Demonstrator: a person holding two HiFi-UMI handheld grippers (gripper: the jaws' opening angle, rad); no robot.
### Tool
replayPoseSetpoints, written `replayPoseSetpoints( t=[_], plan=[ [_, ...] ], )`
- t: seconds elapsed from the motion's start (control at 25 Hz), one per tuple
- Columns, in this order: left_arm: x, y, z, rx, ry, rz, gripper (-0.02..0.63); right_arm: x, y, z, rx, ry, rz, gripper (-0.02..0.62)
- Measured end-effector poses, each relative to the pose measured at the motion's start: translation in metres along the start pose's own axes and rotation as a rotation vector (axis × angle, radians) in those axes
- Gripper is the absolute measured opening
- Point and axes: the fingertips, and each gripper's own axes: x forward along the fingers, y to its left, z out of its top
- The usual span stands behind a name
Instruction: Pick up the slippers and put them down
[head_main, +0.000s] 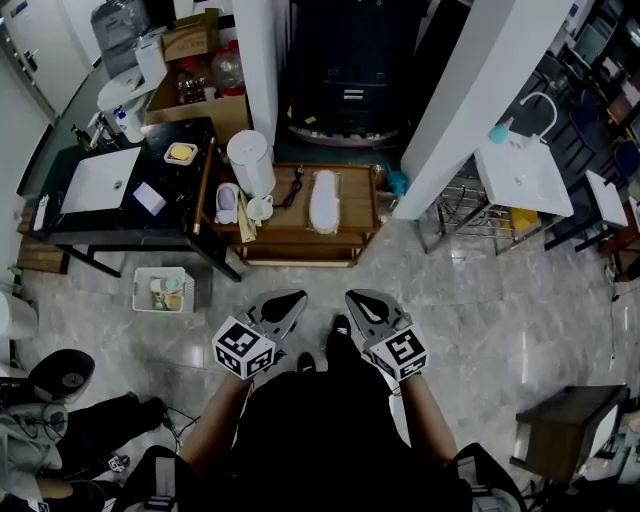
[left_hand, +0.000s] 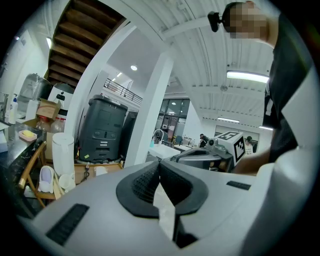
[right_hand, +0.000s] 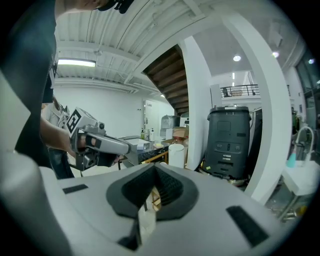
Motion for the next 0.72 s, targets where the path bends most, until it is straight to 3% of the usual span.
replayPoseSetpoints(
  t=[0.36,0.72],
  plan=[
    [0.032,0.021,-0.001,-0.034,0.029,0.009,0.012,0.019,-0.036,-0.007,0.022,0.013,0.021,0.008],
    [0.068,0.053,0.009,-0.069,0.031,0.079,0.011,0.045,-0.084,-0.004,0.021,0.023,0.083,0.008]
  ],
)
